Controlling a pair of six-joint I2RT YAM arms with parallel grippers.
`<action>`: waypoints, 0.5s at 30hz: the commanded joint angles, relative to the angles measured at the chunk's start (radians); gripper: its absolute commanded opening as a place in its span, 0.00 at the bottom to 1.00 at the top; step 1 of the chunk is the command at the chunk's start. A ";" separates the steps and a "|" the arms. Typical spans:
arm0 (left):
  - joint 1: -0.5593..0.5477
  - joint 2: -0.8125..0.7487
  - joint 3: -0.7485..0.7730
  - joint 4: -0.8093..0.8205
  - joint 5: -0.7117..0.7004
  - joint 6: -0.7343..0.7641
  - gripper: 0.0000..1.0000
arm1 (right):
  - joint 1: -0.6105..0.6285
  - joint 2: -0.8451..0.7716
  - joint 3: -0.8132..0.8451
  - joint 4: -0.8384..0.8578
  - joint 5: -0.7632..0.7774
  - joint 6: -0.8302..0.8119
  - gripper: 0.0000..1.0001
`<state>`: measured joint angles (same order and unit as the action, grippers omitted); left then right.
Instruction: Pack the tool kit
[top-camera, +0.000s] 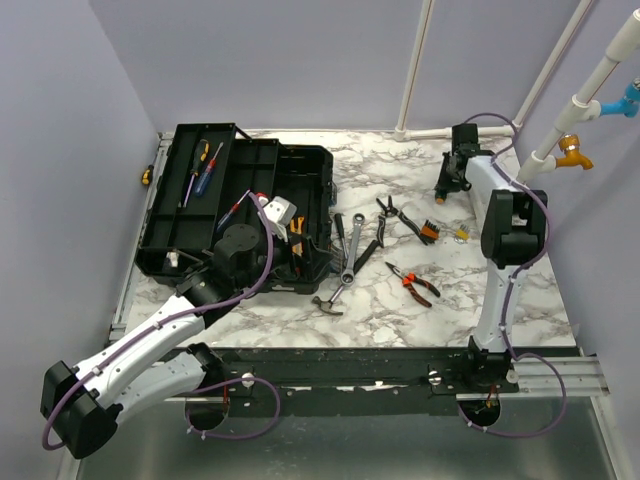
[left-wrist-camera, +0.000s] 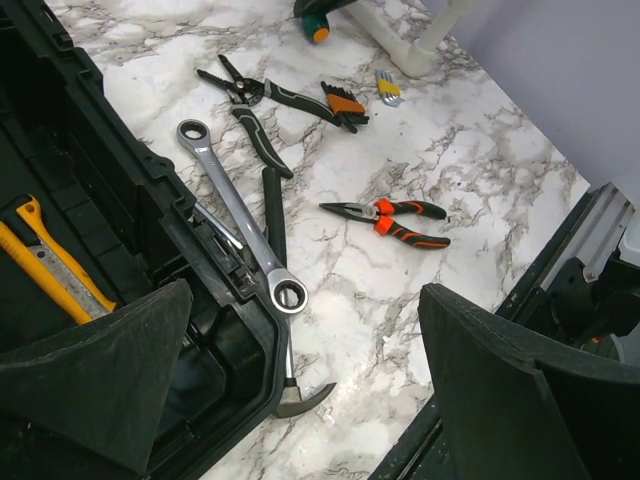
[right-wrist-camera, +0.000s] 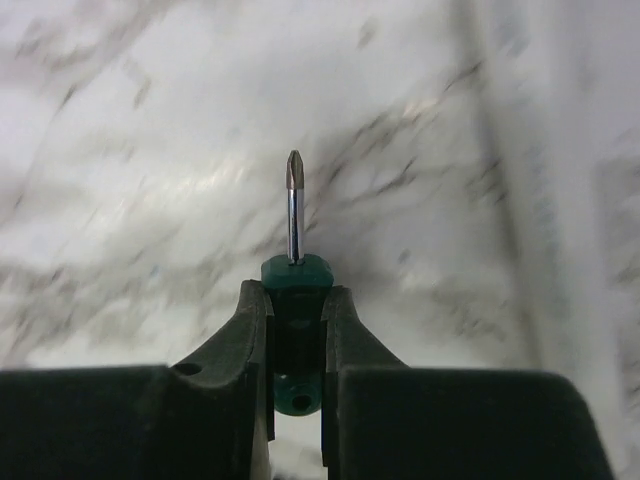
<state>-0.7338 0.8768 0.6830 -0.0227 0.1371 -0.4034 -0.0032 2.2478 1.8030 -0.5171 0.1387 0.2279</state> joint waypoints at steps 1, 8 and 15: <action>-0.004 -0.019 -0.007 0.056 -0.005 -0.028 0.98 | 0.027 -0.227 -0.188 0.089 -0.294 0.065 0.01; -0.004 0.036 0.006 0.131 0.077 -0.102 0.98 | 0.084 -0.602 -0.615 0.493 -0.784 0.280 0.01; -0.004 0.105 0.050 0.159 0.136 -0.160 0.98 | 0.282 -0.843 -0.850 0.842 -0.846 0.529 0.01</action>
<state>-0.7345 0.9501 0.6842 0.0788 0.1997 -0.5083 0.1867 1.4937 1.0538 0.0483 -0.5873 0.5644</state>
